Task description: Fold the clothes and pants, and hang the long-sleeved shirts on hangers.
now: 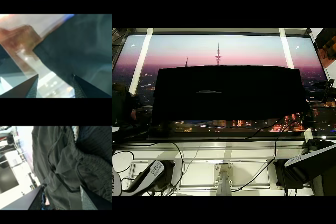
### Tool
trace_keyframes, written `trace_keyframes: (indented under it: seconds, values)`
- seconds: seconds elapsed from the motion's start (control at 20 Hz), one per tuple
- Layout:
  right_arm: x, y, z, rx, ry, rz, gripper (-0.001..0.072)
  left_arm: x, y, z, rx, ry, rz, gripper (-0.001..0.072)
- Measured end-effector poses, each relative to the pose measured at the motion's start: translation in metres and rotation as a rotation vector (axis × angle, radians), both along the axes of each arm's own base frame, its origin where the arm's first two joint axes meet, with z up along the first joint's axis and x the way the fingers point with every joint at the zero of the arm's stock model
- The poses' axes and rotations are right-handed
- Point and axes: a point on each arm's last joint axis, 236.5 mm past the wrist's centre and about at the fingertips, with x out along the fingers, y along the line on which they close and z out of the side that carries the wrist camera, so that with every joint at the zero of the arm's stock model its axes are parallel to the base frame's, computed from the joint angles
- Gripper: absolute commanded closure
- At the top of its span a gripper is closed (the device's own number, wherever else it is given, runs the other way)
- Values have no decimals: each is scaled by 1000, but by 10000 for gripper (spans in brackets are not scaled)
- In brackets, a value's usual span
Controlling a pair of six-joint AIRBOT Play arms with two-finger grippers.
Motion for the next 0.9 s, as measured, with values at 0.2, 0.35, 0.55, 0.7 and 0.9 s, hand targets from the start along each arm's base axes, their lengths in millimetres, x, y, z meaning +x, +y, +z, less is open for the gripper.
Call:
trace_keyframes:
  seconds: [0.2, 0.35, 0.55, 0.7, 0.9]
  values:
    - [1, -1, 0, -2, -1, -3, 186, 15, 8, 0, -2, -51, 52, 256]
    - [3, -4, -1, -12, -3, -17, 186, 25, 12, 1, 11, -83, 73, 261]
    - [5, -6, -2, -21, -6, -24, 187, 39, 9, -3, 42, -103, 63, 476]
    - [-4, -11, 0, -49, 6, 0, 187, 48, 6, -2, 62, -124, 60, 698]
    - [-43, -17, -19, -99, 176, 74, 187, 56, 5, 1, 68, -143, 66, 699]
